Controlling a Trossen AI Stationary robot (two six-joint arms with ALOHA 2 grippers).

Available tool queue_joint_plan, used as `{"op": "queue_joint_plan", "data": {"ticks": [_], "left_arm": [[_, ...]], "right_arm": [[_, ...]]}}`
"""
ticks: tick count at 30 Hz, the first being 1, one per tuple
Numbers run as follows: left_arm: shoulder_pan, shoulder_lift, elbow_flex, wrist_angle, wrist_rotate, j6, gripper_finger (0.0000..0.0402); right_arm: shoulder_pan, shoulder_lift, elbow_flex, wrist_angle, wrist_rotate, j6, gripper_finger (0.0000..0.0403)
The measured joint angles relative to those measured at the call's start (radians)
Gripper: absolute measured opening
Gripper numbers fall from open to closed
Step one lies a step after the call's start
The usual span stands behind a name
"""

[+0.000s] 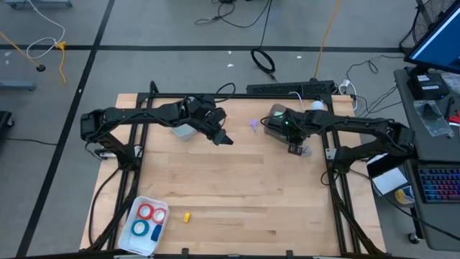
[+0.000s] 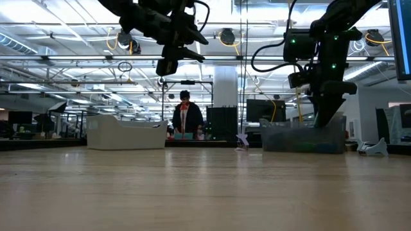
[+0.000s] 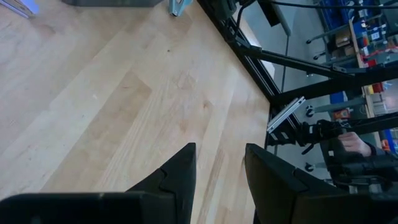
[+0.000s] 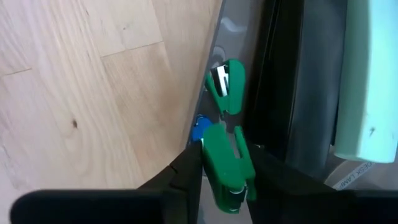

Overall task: Pick and place Stapler, Stapler remover, tape
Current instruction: Put the small green stapler into the black bin, then put the small yellow stapler into the black bin

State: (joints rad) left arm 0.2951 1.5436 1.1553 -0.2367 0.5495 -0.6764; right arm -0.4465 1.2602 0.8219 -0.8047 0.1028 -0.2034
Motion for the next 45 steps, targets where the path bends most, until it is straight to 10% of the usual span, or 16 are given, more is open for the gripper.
{"op": "queue_joint_plan", "data": {"ticks": [26,45], "left_arm": [[-0.001,0.0,0.0,-0.026,0.001,0.001,0.0136],[-0.325,0.0,0.0,-0.618,-0.026,0.408,0.0136]], "right_arm": [[0.0,-0.111,0.014,0.001,0.056,0.014,0.0126],[0.002,-0.465,0.022,0.254,-0.08,0.268,0.0118]]}}
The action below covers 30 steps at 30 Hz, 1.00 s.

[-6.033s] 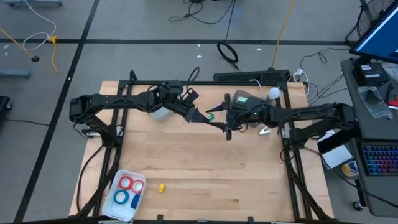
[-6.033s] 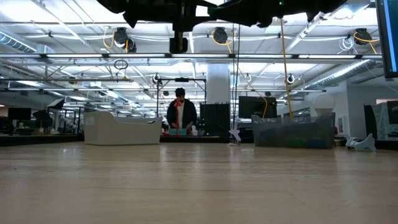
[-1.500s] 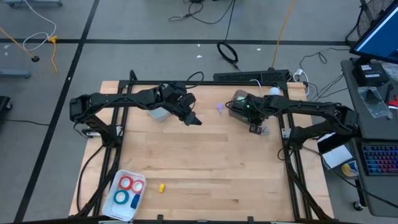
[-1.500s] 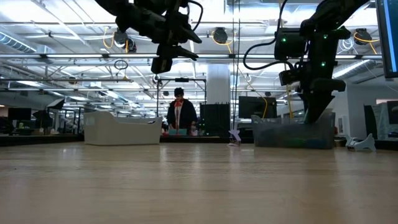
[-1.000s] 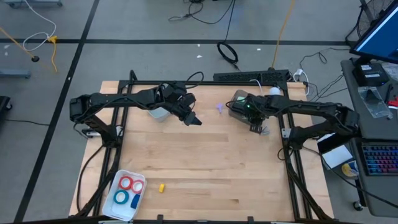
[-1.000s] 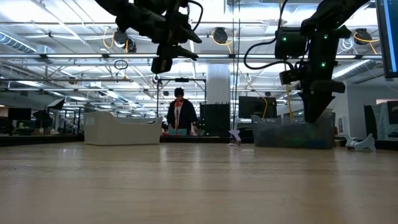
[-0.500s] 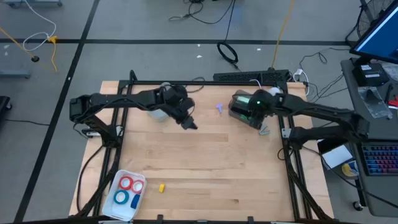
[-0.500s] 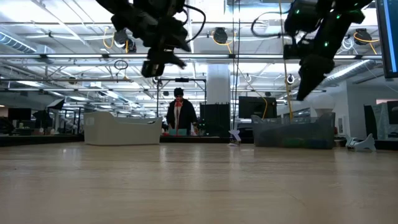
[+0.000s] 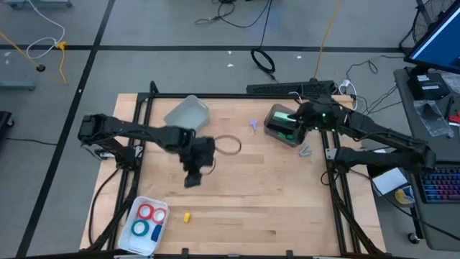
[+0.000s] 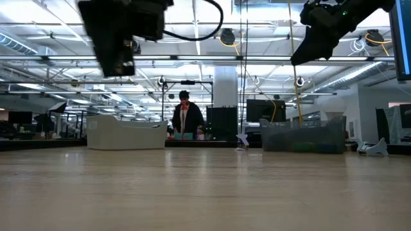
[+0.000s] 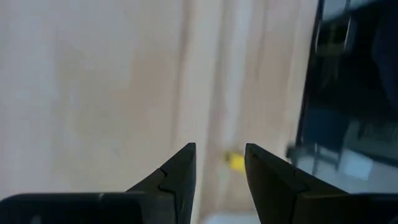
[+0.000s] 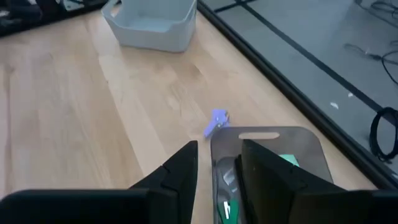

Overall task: Pick and place Stapler, Stapler remover, tape
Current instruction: Put the small yellow stapler into the black bin

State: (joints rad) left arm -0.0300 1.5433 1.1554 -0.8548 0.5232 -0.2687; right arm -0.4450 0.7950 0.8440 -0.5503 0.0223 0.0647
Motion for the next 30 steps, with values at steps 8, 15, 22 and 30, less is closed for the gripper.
{"op": "queue_joint_plan", "data": {"ticks": [8,15,22,30], "left_arm": [[-0.192,0.0,0.0,-0.02,-0.001,-0.32,0.0136],[-0.299,0.059,0.0,-0.004,0.001,-0.7,0.0136],[-0.359,0.145,0.0,0.104,0.011,-1.02,0.0136],[-0.41,0.227,0.0,0.162,-0.026,-1.139,0.0136]], "right_arm": [[0.0,-0.007,0.0,0.0,0.001,-0.014,0.0117],[0.0,-0.007,0.0,0.0,0.0,-0.035,0.012],[0.0,-0.007,0.0,0.0,-0.001,-0.049,0.0121],[0.0,-0.007,0.0,0.0,-0.002,-0.051,0.0121]]}}
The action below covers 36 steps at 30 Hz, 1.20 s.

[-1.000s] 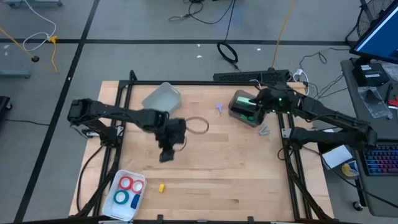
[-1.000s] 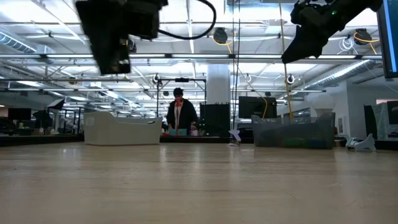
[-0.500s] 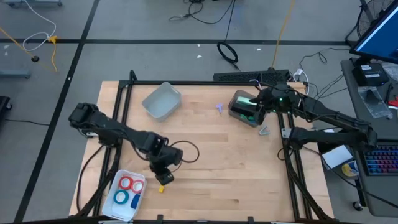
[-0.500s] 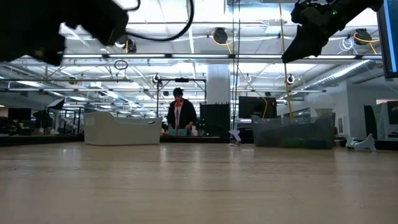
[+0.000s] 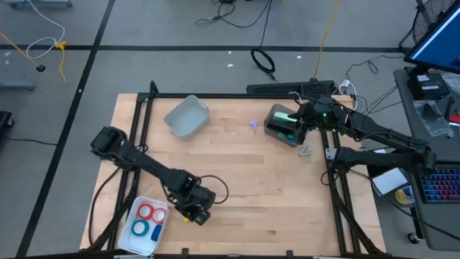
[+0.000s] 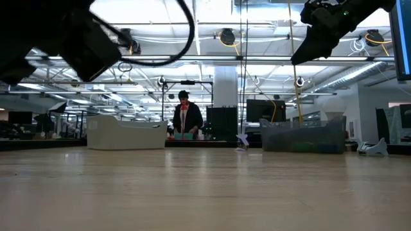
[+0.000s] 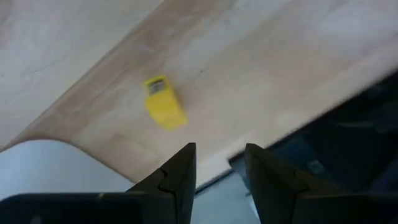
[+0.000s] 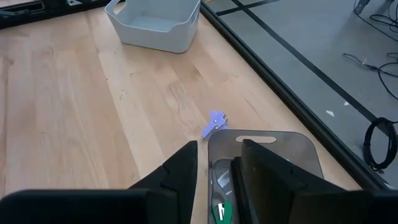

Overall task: Pick and place Stapler, Stapler remover, tape
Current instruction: Put the small yellow stapler into the black bin

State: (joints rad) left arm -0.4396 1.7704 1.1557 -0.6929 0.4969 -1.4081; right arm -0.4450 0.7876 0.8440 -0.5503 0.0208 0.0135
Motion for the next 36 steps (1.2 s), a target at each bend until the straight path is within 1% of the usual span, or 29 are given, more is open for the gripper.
{"op": "queue_joint_plan", "data": {"ticks": [10,13,17,20,23,29,36], "left_arm": [[-0.012,0.077,0.0,-0.016,-0.008,-0.051,0.0136],[-0.004,0.073,0.0,-0.017,0.01,-0.102,0.0136],[0.007,0.03,0.0,-0.019,0.028,-0.158,0.0136],[0.007,0.004,0.0,-0.042,-0.015,-0.192,0.0136],[0.007,-0.006,0.0,-0.067,-0.063,-0.192,0.0136],[0.004,0.029,0.0,-0.075,-0.064,-0.158,0.0136],[-0.009,0.088,0.0,-0.06,-0.008,-0.154,0.0136]], "right_arm": [[0.0,0.0,0.0,-0.001,0.0,-0.028,0.0122],[0.0,0.0,0.0,-0.001,0.0,-0.043,0.0121],[0.0,0.0,0.0,0.0,0.001,-0.059,0.0121],[0.0,0.0,0.0,0.0,0.001,-0.059,0.0121],[0.0,0.0,0.0,0.0,0.002,-0.059,0.0121],[0.0,0.0,0.0,-0.004,0.002,-0.054,0.0121],[0.0,0.0,0.0,-0.007,0.003,-0.055,0.0122]]}}
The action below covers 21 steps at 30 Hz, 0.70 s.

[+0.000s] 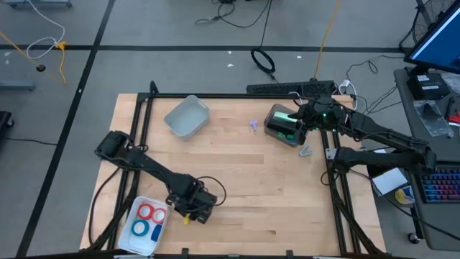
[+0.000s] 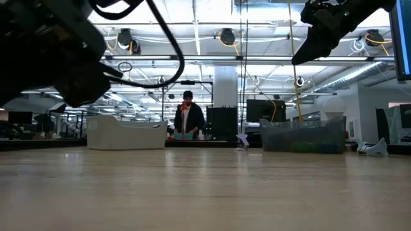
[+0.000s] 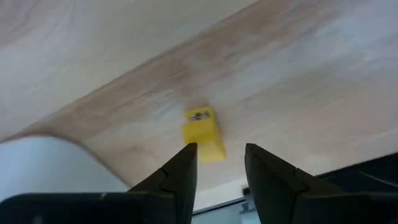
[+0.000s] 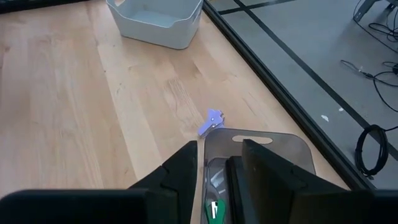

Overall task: Pick and place Stapler, Stapler remover, tape
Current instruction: Put the small yellow stapler into the black bin

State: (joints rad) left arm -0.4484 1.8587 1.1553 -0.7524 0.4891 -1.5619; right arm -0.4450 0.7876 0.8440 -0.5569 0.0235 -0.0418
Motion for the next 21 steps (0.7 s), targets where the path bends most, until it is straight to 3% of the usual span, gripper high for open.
{"op": "queue_joint_plan", "data": {"ticks": [21], "left_arm": [[-0.008,0.002,-0.001,0.016,0.034,-0.015,0.0136]], "right_arm": [[0.0,0.0,0.0,0.0,0.0,-0.004,0.0122]]}}
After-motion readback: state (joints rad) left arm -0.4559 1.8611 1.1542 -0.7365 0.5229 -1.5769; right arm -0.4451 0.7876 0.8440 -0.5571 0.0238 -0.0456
